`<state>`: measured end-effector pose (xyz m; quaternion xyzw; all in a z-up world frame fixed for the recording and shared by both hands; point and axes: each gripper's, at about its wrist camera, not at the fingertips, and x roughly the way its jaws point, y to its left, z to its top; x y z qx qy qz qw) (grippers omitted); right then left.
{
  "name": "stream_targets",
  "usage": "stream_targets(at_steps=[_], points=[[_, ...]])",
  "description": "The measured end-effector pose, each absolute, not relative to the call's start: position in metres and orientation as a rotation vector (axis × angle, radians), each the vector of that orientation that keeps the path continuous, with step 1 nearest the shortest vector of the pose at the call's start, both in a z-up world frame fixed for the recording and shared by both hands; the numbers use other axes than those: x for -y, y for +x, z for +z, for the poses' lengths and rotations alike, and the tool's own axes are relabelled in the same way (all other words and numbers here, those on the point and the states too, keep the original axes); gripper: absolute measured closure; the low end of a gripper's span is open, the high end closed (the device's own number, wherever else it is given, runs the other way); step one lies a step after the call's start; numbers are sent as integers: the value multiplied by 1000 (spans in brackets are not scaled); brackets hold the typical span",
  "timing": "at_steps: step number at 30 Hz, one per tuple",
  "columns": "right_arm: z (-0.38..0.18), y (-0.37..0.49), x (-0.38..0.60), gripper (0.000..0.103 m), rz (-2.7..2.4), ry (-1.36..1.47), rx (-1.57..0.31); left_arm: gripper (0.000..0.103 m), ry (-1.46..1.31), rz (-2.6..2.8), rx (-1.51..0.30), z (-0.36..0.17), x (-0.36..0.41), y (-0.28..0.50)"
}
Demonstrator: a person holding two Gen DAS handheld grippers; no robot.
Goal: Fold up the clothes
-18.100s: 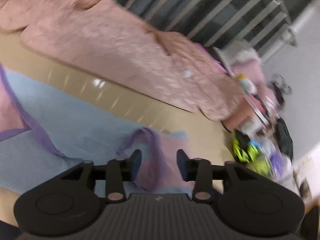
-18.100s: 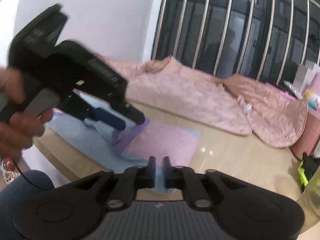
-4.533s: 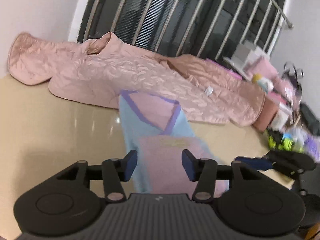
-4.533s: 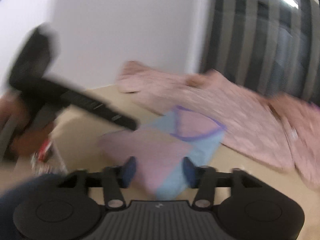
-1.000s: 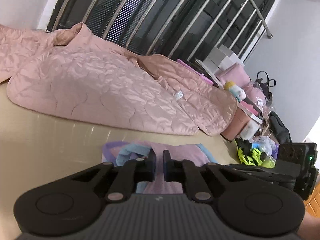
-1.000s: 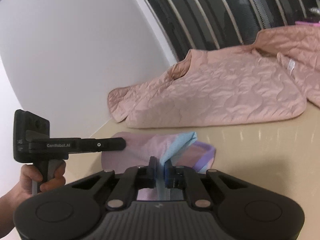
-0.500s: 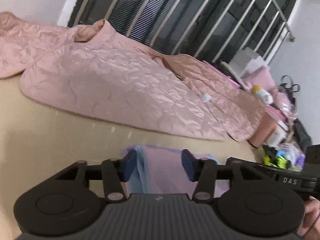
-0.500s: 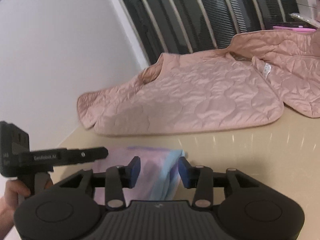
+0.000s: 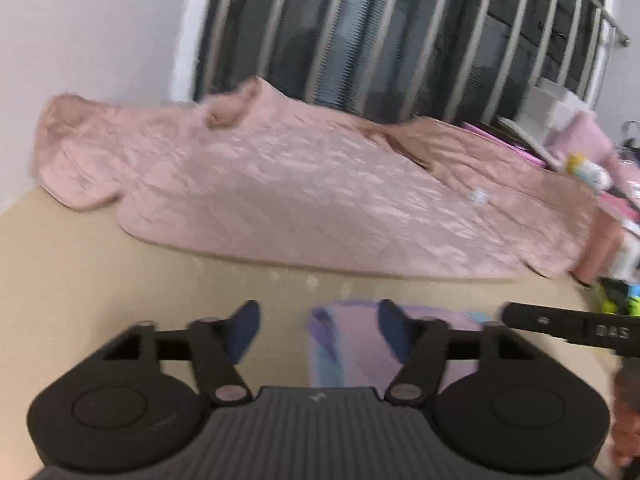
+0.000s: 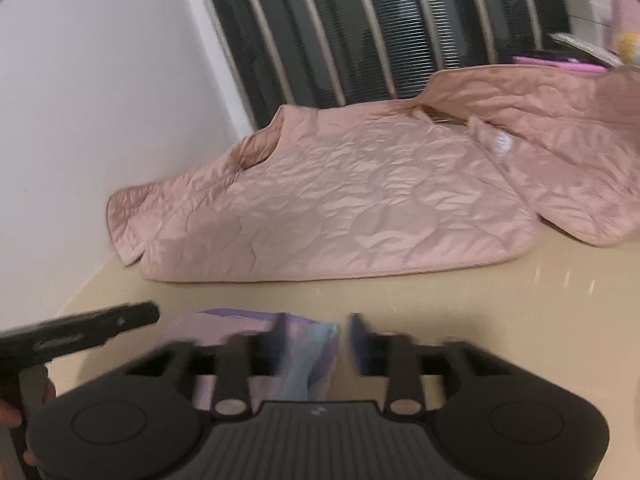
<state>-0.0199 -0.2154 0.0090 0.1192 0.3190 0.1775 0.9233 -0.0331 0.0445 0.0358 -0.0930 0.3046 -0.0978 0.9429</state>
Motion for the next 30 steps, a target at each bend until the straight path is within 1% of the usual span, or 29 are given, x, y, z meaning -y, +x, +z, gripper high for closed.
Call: stream_targets(at_steps=[1,2,3,5,8,11,12,13,14,15,16,17,18,19,20,24,25,30], points=[[7,-20,216,44,380,257,-680,21,-195,-210,-633,36,-42,-34],[5,-19,214,44,383,257,-698,18,-191,-204,-653,35,-37,-33],[2,-19,211,44,383,256,-715,18,-185,-197,-672,33,-33,-33],[-1,-20,204,45,378,230,-725,18,-164,-164,-703,28,-26,-30],[-6,-20,195,45,381,201,-734,25,-184,-138,-743,19,-23,-25],[-9,-19,192,45,378,184,-722,28,-223,-148,-742,14,-26,-22],[-9,-19,191,45,380,177,-716,30,-209,-151,-742,13,-25,-22],[-10,-19,190,46,381,168,-713,37,-190,-159,-741,13,-23,-23],[-10,-19,187,48,385,151,-712,42,-181,-168,-739,12,-21,-24],[-10,-19,183,54,392,125,-709,52,-183,-176,-736,11,-20,-24],[-10,-19,180,61,400,106,-706,60,-201,-184,-734,11,-20,-25],[-11,-19,178,66,406,103,-704,63,-223,-184,-731,10,-20,-27],[-11,-19,175,74,413,102,-704,72,-247,-182,-729,9,-20,-28],[-12,-20,175,79,412,115,-704,77,-265,-179,-730,8,-19,-30],[-12,-20,175,82,409,131,-704,79,-279,-170,-728,7,-19,-32],[-12,-24,176,88,397,163,-701,92,-294,-149,-718,9,-16,-36],[-11,-26,175,90,395,161,-698,93,-293,-149,-709,12,-16,-38],[2,-36,175,91,388,148,-654,95,-259,-161,-638,32,-10,-45]])
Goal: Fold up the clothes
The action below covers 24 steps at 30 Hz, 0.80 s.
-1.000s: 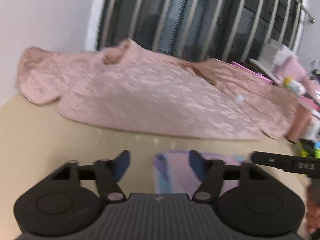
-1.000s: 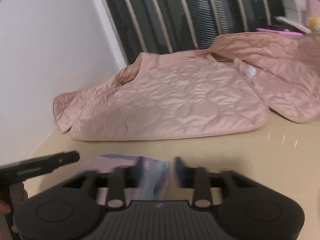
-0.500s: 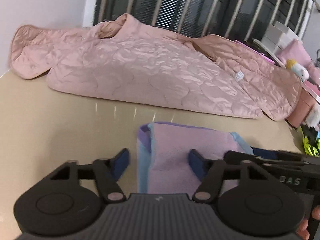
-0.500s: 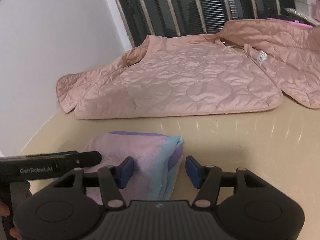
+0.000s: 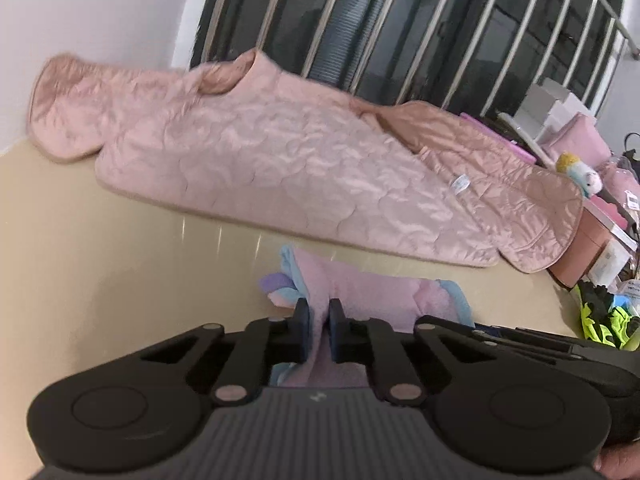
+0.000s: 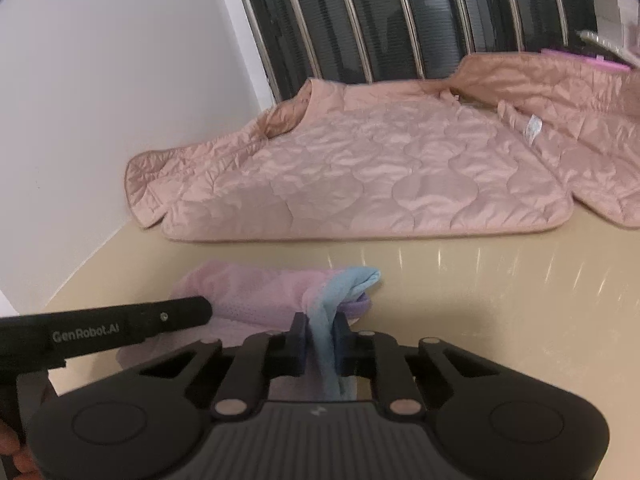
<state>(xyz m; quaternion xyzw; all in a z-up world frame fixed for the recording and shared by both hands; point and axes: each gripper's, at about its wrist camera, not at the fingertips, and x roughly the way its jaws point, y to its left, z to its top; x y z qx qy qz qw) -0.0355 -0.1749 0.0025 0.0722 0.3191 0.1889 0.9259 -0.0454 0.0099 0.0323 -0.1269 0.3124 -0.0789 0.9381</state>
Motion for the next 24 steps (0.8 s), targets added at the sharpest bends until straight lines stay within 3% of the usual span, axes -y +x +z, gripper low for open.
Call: stream_targets(at_steps=[15,24], points=[[54,-43,191,91,367,108,-536,95,-261,-214,-555,81,8,-40],[100,2,218,91,314,71,-492,95,-240,-269,-509,122,42,12]])
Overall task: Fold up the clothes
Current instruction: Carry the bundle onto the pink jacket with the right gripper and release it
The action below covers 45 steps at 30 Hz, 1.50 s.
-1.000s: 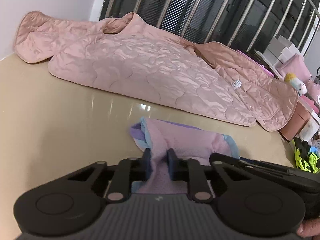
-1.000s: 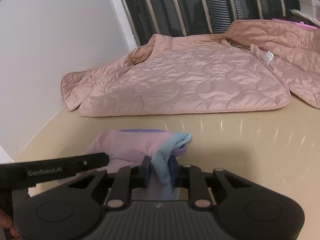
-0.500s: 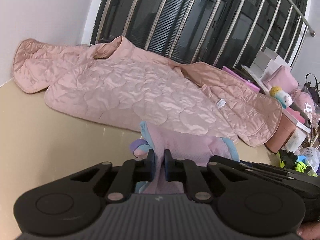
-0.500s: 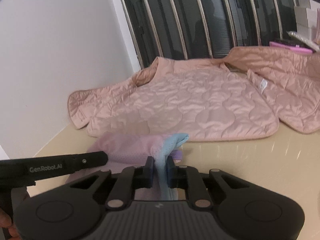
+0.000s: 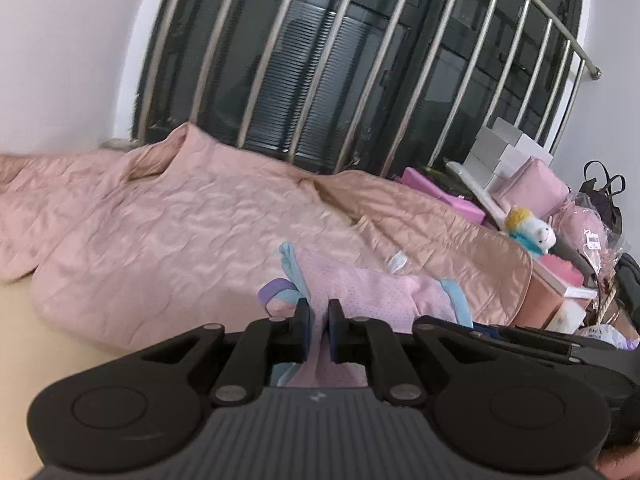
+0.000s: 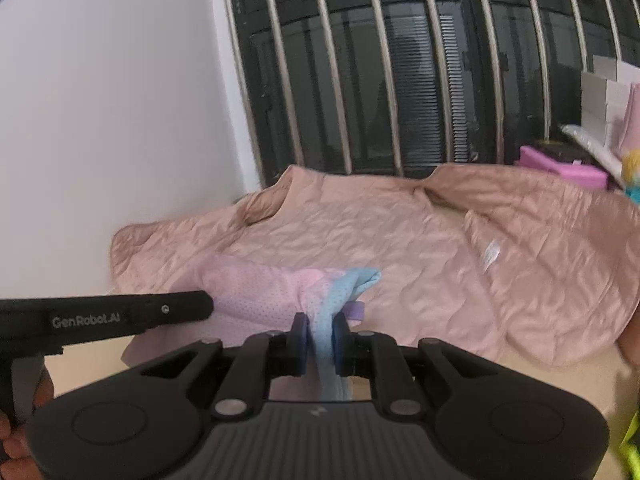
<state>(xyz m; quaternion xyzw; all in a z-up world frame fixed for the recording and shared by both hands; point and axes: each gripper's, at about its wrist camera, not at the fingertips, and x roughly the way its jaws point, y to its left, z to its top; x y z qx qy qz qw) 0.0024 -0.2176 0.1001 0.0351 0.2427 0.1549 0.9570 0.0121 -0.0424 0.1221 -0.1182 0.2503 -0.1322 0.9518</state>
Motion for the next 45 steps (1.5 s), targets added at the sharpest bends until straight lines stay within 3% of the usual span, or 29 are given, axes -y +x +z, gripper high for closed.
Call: stream_targets(at_steps=[15,26,28,30,33,39,45], points=[[130,173,264,91,156,99,-508,97,-210,-324,-522,138,107,184],[45,293,281,91,88,157,-727,97,-224,-339,-661,54,127,287],[30,290,282,84,82,152,-749,96,-211,-350,-662,42,126,282],[18,288,285,78,76,151,-755,93,-194,-332,-661,33,124,275],[8,288,288,71,61,154,-760,58,-190,-283,-674,23,120,272],[36,270,300,63,11,189,-648,58,-218,-292,-655,37,114,262],[52,236,297,68,37,217,-659,63,-221,-273,-709,42,118,242]])
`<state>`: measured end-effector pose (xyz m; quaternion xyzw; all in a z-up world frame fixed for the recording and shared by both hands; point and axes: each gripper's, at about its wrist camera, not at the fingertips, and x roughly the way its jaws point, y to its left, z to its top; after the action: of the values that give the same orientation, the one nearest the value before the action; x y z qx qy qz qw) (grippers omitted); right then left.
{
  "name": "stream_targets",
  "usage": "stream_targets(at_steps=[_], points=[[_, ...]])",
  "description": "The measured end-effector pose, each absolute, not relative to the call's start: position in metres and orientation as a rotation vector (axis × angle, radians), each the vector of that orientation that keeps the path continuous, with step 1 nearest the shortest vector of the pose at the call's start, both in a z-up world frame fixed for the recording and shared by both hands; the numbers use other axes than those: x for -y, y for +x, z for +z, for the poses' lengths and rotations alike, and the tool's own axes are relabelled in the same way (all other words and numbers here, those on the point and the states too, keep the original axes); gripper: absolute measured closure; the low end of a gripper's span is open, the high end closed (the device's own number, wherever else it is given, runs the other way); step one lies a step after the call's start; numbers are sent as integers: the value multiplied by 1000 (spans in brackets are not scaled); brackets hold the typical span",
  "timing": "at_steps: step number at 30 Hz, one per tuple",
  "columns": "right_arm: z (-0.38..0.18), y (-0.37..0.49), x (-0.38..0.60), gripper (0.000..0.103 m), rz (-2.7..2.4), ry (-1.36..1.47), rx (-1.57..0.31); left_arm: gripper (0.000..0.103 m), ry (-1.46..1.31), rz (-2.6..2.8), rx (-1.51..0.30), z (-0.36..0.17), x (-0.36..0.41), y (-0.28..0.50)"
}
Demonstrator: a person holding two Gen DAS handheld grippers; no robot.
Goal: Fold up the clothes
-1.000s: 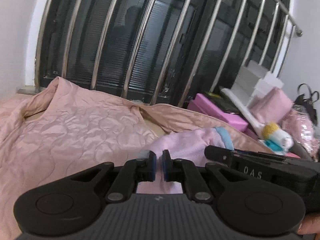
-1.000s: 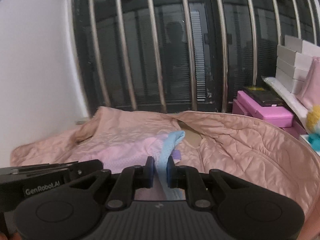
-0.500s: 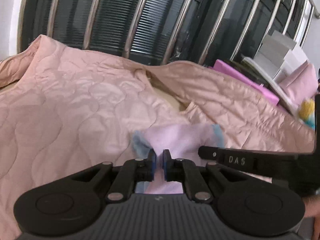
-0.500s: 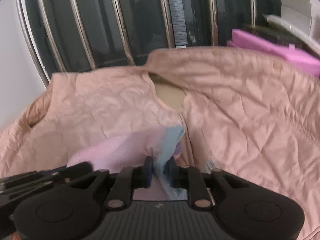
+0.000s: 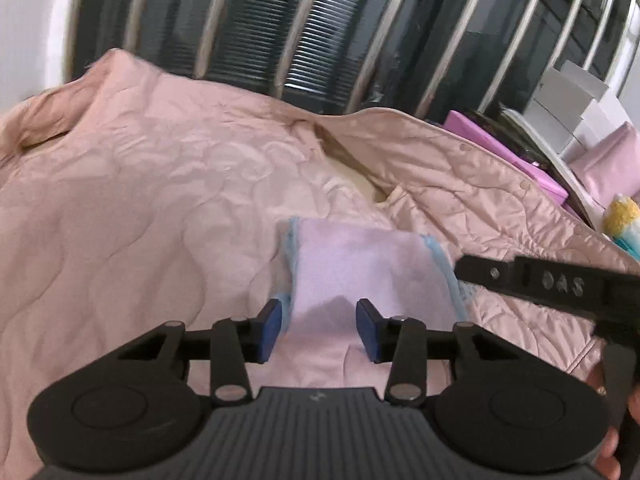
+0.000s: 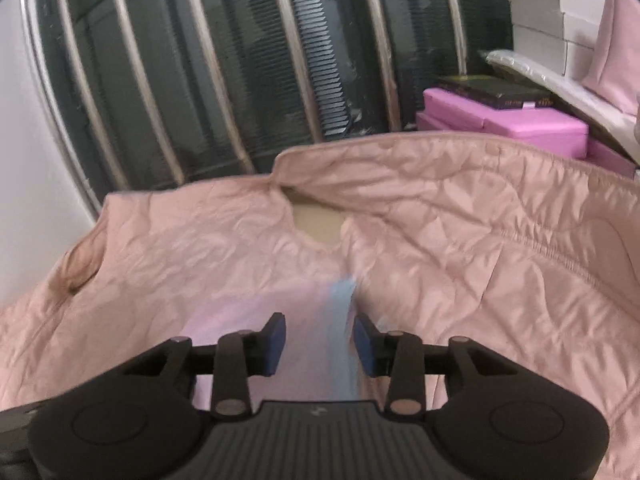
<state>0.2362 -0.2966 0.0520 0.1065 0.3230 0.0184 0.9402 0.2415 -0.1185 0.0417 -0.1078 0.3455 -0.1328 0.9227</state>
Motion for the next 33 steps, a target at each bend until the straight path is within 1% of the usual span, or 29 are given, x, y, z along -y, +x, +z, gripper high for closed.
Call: stream_targets(at_steps=[5,6,7,8,10,12,14,15,16,17,19,24,26,28,30,31,33], points=[[64,171,282,68,77,196,-637,61,-146,-247,-652,71,107,175],[68,156,278,68,86,199,-628,58,-124,-242,-641,78,104,161],[71,142,274,68,95,201,-619,53,-111,-243,-634,84,102,149],[75,127,270,68,104,204,-611,51,-105,-249,-635,88,98,137],[81,102,262,66,116,200,-597,49,-111,-250,-648,91,88,113],[84,80,255,62,126,192,-592,48,-86,-216,-659,91,79,91],[85,59,248,60,129,169,-593,42,-58,-176,-663,87,67,67],[85,50,244,58,125,147,-598,36,-50,-162,-660,85,60,55],[82,40,241,53,122,130,-599,30,-44,-149,-658,81,54,43],[78,31,238,50,118,113,-600,28,-39,-135,-658,77,48,34],[69,15,233,41,110,86,-604,25,-27,-108,-658,66,37,17],[37,-16,223,38,98,68,-622,16,2,-49,-693,38,16,-11],[27,-26,220,35,99,79,-624,11,-9,-49,-694,30,6,-23],[18,-34,217,26,89,87,-620,5,-11,-43,-686,24,1,-30],[9,-39,213,22,73,81,-622,3,-14,-35,-676,20,-3,-35],[5,-42,212,21,66,75,-624,0,-13,-32,-674,17,-4,-36],[-2,-43,209,18,50,57,-636,0,-12,-32,-669,11,-4,-36]])
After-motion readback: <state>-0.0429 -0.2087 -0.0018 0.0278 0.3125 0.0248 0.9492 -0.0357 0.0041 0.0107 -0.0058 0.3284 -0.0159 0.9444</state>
